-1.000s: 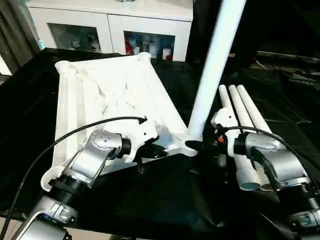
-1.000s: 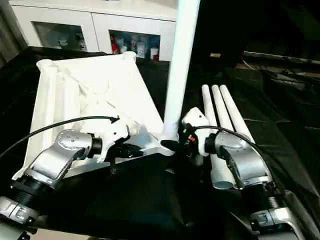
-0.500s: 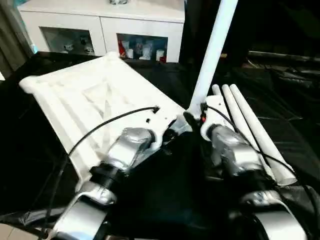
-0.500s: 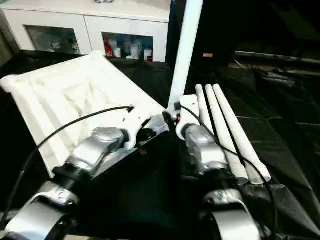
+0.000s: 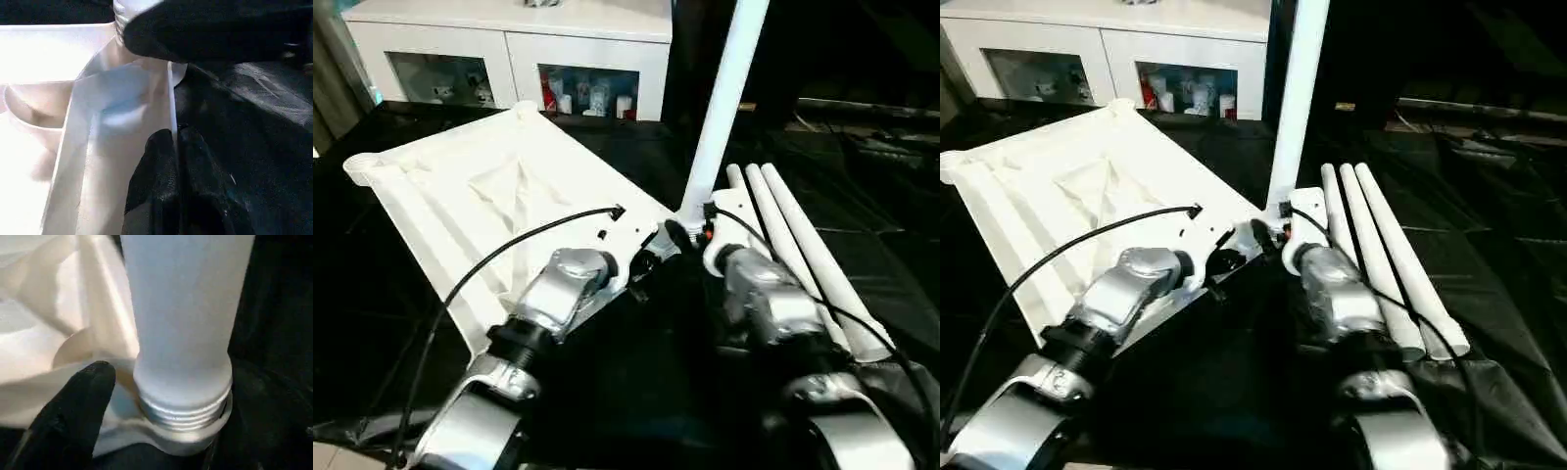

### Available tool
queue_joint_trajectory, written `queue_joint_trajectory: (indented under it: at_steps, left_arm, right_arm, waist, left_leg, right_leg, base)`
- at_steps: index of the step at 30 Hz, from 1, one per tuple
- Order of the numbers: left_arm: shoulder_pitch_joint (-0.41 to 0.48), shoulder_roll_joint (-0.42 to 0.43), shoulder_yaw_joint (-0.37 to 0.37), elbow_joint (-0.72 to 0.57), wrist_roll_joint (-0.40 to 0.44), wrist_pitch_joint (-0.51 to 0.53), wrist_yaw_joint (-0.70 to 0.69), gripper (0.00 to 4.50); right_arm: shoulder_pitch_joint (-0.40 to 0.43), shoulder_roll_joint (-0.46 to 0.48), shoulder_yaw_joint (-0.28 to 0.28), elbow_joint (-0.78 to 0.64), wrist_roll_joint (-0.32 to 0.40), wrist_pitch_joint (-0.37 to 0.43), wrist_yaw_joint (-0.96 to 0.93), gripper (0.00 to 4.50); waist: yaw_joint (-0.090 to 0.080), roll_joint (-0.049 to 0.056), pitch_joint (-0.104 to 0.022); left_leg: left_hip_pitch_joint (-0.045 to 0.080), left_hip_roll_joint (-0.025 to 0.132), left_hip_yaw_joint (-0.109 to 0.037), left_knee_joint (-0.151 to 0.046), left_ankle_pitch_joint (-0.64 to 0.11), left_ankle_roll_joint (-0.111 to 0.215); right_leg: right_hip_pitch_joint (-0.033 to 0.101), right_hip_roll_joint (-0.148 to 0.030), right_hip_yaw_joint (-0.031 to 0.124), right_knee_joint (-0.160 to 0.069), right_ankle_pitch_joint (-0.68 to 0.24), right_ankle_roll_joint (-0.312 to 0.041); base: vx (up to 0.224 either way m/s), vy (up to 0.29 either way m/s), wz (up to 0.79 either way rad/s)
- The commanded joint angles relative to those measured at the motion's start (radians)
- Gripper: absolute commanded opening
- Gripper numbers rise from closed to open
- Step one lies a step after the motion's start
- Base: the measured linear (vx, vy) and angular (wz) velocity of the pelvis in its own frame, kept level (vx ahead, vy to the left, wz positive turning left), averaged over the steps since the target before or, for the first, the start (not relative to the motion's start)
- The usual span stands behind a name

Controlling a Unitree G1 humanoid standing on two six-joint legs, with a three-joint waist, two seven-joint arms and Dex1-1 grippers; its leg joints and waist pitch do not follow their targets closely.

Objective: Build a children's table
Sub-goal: Rotate leg to tighten

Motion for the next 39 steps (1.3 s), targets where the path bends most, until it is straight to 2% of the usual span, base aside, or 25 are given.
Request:
queue_joint_trajectory:
  at_steps: [1, 5, 6, 9, 10, 12, 17, 22, 32, 34, 39]
  left_arm:
    - [0.012, 0.017, -0.011, -0.061, -0.039, -0.075, -0.08, 0.0]
    - [0.052, 0.098, -0.045, -0.114, -0.048, -0.128, -0.22, 0.0]
    - [0.063, 0.12, -0.051, -0.133, -0.055, -0.138, -0.26, 0.0]
    - [0.082, 0.156, -0.06, -0.175, -0.074, -0.139, -0.329, 0.0]
    - [0.088, 0.166, -0.062, -0.189, -0.079, -0.135, -0.347, 0.0]
    - [0.103, 0.202, -0.067, -0.222, -0.089, -0.131, -0.394, 0.0]
    - [0.117, 0.23, -0.064, -0.24, -0.093, -0.135, -0.425, 0.0]
    - [0.126, 0.241, -0.064, -0.253, -0.094, -0.13, -0.436, 0.0]
    - [0.128, 0.238, -0.07, -0.266, -0.096, -0.121, -0.444, 0.0]
    - [0.127, 0.237, -0.07, -0.267, -0.095, -0.12, -0.443, 0.0]
    - [0.128, 0.236, -0.07, -0.266, -0.095, -0.121, -0.442, 0.0]
  right_arm:
    - [0.027, -0.037, 0.043, -0.078, 0.015, 0.033, 0.098, 4.17]
    - [0.09, -0.178, 0.083, -0.209, 0.037, 0.067, 0.288, 4.17]
    - [0.103, -0.214, 0.089, -0.237, 0.043, 0.075, 0.335, 4.17]
    - [0.122, -0.27, 0.099, -0.278, 0.053, 0.09, 0.411, 4.17]
    - [0.128, -0.285, 0.103, -0.29, 0.058, 0.098, 0.433, 4.17]
    - [0.142, -0.329, 0.122, -0.306, 0.063, 0.105, 0.502, 4.17]
    - [0.141, -0.35, 0.133, -0.306, 0.076, 0.114, 0.545, 4.17]
    - [0.133, -0.342, 0.137, -0.3, 0.076, 0.12, 0.554, 4.17]
    - [0.124, -0.317, 0.156, -0.278, 0.068, 0.101, 0.558, 3.4]
    - [0.124, -0.312, 0.156, -0.277, 0.067, 0.1, 0.556, 3.09]
    - [0.124, -0.302, 0.152, -0.274, 0.07, 0.094, 0.547, 2.83]
  waist:
    - [0.006, -0.009, -0.076]
    - [0.009, -0.007, -0.075]
    - [0.011, -0.005, -0.073]
    - [0.017, -0.005, -0.074]
    - [0.018, -0.004, -0.072]
    - [0.022, -0.005, -0.073]
    - [0.025, -0.006, -0.072]
    - [0.024, -0.01, -0.073]
    - [0.025, -0.008, -0.074]
    - [0.025, -0.007, -0.075]
    - [0.024, -0.01, -0.076]
  left_leg:
    - [0.01, 0.056, -0.03, -0.062, -0.125, 0.07]
    - [0.012, 0.057, -0.03, -0.063, -0.143, 0.07]
    - [0.013, 0.063, -0.032, -0.065, -0.152, 0.065]
    - [0.014, 0.063, -0.032, -0.064, -0.151, 0.062]
    - [0.014, 0.062, -0.03, -0.065, -0.154, 0.061]
    - [0.015, 0.063, -0.031, -0.064, -0.157, 0.06]
    - [0.016, 0.062, -0.031, -0.063, -0.165, 0.057]
    - [0.014, 0.061, -0.031, -0.062, -0.148, 0.057]
    - [0.014, 0.062, -0.031, -0.063, -0.148, 0.054]
    - [0.014, 0.062, -0.031, -0.063, -0.142, 0.053]
    - [0.012, 0.061, -0.031, -0.061, -0.139, 0.054]
  right_leg:
    - [0.059, -0.104, 0.067, -0.083, -0.228, -0.153]
    - [0.057, -0.102, 0.067, -0.087, -0.261, -0.141]
    - [0.056, -0.104, 0.069, -0.087, -0.273, -0.138]
    - [0.058, -0.104, 0.068, -0.084, -0.265, -0.145]
    - [0.053, -0.103, 0.069, -0.086, -0.271, -0.148]
    - [0.054, -0.105, 0.069, -0.086, -0.28, -0.151]
    - [0.052, -0.103, 0.067, -0.089, -0.305, -0.148]
    - [0.053, -0.103, 0.067, -0.085, -0.284, -0.152]
    - [0.054, -0.103, 0.067, -0.084, -0.284, -0.152]
    - [0.053, -0.102, 0.067, -0.082, -0.271, -0.155]
    - [0.055, -0.103, 0.067, -0.082, -0.271, -0.154]
  base:
    - [0.0, 0.0, 0.0]
    - [0.0, 0.0, 0.0]
    - [0.0, 0.0, 0.0]
    - [0.0, 0.0, 0.0]
    - [0.0, 0.0, 0.0]
    - [0.0, 0.0, 0.0]
    - [0.0, 0.0, 0.0]
    - [0.0, 0.0, 0.0]
    - [0.0, 0.0, 0.0]
    - [0.0, 0.0, 0.0]
    - [0.0, 0.0, 0.0]
